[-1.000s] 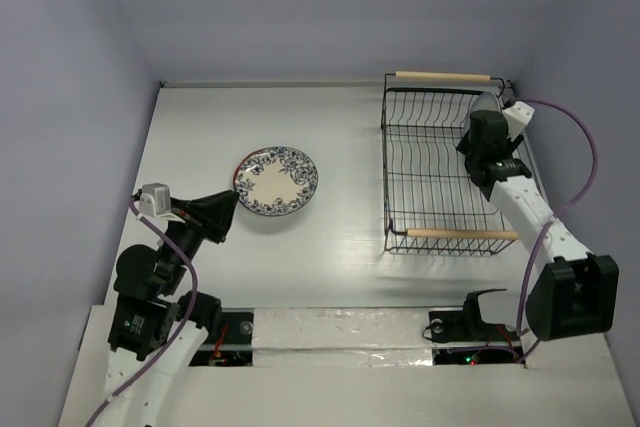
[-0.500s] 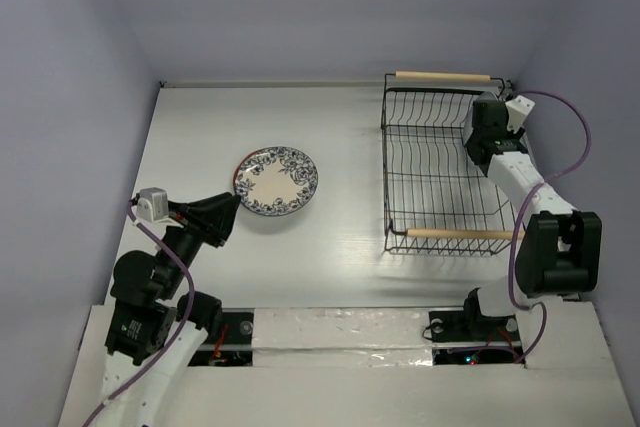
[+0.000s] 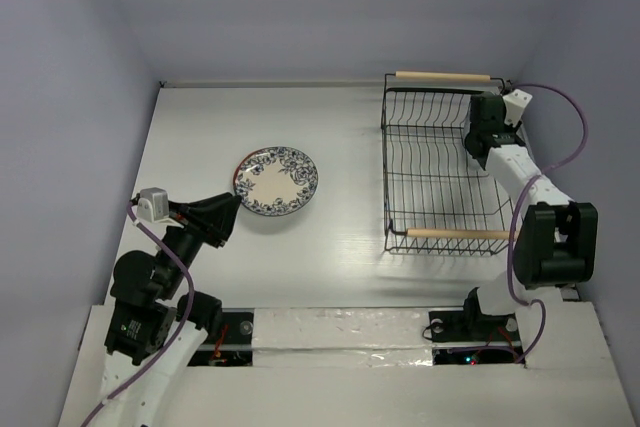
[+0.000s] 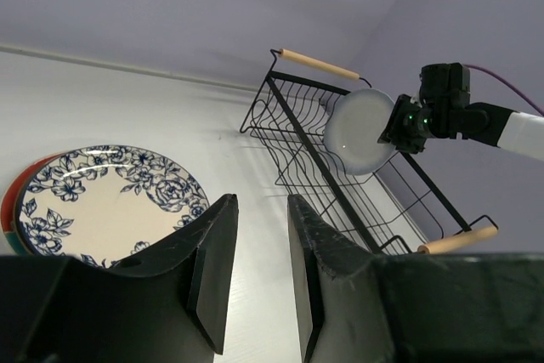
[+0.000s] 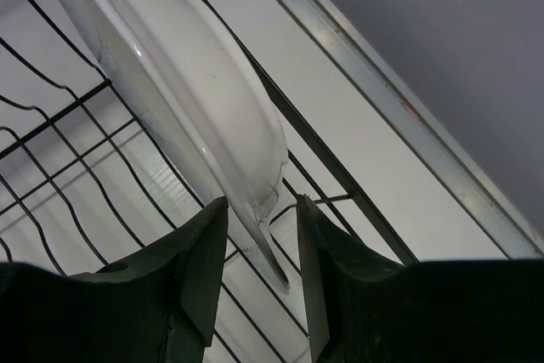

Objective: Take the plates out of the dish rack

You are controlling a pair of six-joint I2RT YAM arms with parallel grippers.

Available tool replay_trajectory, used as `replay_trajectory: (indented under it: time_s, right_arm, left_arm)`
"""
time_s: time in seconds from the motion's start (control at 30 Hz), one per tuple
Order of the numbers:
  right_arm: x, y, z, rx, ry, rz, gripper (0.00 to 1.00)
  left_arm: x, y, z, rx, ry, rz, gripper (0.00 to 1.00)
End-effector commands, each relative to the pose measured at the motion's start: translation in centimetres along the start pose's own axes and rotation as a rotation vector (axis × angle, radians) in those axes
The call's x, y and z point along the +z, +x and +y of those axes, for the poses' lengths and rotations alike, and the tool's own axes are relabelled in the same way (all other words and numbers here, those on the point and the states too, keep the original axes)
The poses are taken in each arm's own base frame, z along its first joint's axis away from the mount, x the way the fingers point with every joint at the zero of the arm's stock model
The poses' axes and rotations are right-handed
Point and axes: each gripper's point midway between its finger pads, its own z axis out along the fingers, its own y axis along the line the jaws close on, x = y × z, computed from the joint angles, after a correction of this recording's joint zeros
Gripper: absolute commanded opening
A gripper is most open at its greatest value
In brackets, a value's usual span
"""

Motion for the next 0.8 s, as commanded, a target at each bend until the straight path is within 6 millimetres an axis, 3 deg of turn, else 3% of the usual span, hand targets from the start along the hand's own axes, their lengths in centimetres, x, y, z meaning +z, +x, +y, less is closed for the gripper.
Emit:
replay_trajectory:
  time_s: [0.0,0.1,0.17,0.27,0.43,0.53,0.67,0.77]
  right_arm:
    - [0.4,-1.5,0.3,0.002,0.019,-0.036,0.41]
    - [-0.1,-2.1,-0.2,0.005,0.033,-0.045,0.18]
    - [-0.7,-2.9,-0.4,0.016,0.02,-0.064,0.08]
    - [-2.4,-4.7,-1.2,0.039,0.005,-0.103,0.01]
    - [-5.4,-7.3,-2.0,0.068,-0.028,-0.176,0.0]
    - [-7.3,-8.1,-1.3,0.062,-0.065,-0.209,0.0]
    - [-10.5,-9.9,-1.3,0.087,-0.126,-0.26,0.0]
    - [-14.4,-11.8,-1.0,0.145,-0.257,-0.314,0.0]
  left_arm:
    - [0.0,-0.9,-0.5,0.006,0.017,-0.032,0.27]
    - [0.1,-0.7,-0.5,0.007,0.019,-0.023,0.27]
    - [0.1,-0.7,-0.6,0.006,0.021,-0.022,0.27]
    - [0.2,-0.6,-0.5,0.007,0.02,-0.016,0.27]
    - [0.4,-0.4,-0.4,0.006,0.017,-0.007,0.27]
    - [0.5,-0.3,-0.4,0.006,0.017,-0.001,0.27]
    - [0.7,-0.1,-0.3,0.003,0.013,0.005,0.27]
    - [0.7,-0.1,-0.2,0.002,0.011,0.006,0.27]
